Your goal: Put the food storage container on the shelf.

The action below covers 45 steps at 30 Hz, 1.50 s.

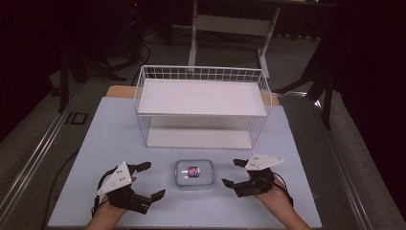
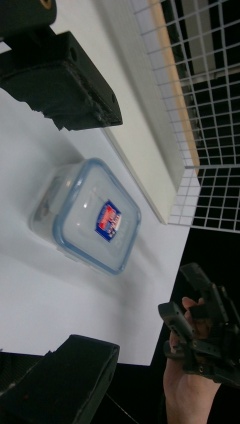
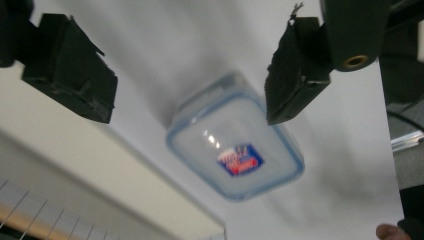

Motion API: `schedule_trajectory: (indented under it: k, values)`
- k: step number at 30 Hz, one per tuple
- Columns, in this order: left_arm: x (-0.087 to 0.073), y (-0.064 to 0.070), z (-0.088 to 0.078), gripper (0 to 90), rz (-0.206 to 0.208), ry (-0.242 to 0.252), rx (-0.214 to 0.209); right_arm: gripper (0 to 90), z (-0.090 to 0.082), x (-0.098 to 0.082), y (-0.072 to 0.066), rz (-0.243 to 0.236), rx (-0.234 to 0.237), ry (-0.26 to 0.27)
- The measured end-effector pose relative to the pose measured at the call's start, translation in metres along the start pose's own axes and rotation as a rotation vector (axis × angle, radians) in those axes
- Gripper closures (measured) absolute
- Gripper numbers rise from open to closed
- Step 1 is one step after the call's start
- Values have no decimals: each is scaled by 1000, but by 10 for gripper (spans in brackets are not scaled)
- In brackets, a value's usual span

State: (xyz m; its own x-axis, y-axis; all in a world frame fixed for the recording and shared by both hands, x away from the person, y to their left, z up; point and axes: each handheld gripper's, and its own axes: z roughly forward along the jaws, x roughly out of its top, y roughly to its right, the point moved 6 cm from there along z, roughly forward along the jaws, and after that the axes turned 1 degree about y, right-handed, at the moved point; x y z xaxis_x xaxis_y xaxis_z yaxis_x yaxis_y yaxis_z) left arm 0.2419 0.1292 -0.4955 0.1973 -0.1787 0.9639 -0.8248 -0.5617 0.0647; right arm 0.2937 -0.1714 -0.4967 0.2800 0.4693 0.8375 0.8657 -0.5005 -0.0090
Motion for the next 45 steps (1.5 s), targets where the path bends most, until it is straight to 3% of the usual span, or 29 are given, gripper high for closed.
schedule_trajectory:
  k: [3, 9, 12, 13, 16, 18, 20, 22, 25, 27, 28, 30, 37, 45]
  values:
    - [8, 1, 1, 23, 0, -3, -6, 137, 0, 7, -2, -15, -6, 17]
    - [23, -2, 4, 23, 20, -38, 6, 191, 1, 19, -4, -47, -71, 35]
    - [28, -4, 9, 23, 40, -80, 16, 193, 1, 24, -5, -9, -49, 81]
    - [29, -4, 11, 23, 31, -95, 16, 193, 3, 24, -5, 3, -50, 73]
    - [30, -7, 18, 23, -34, -124, 7, 218, 8, 24, -3, 28, -47, 41]
    - [29, -11, 22, 23, -117, -143, 3, 198, 10, 25, -2, 46, -52, 49]
    - [28, -16, 27, 23, -187, -130, -9, 192, 12, 27, 0, 68, -73, 48]
    - [25, -20, 32, 23, -194, -138, 9, 178, 13, 29, 2, 103, -58, 54]
    - [21, -21, 39, 23, -197, -138, -17, 141, 18, 28, 5, 135, -53, 28]
    - [17, -23, 43, 23, -226, -184, -8, 126, 21, 25, 7, 162, -70, -4]
    - [15, -25, 46, 23, -227, -210, 11, 122, 23, 24, 8, 185, -66, -10]
    - [10, -27, 52, 23, -232, -248, 8, 108, 27, 20, 9, 230, -53, -20]
    - [-8, -30, 72, 23, -383, -363, 2, 95, 46, 10, 14, 363, -48, -62]
    - [-23, -35, 80, 28, -583, -383, -6, 130, 62, 0, 12, 541, 44, -90]
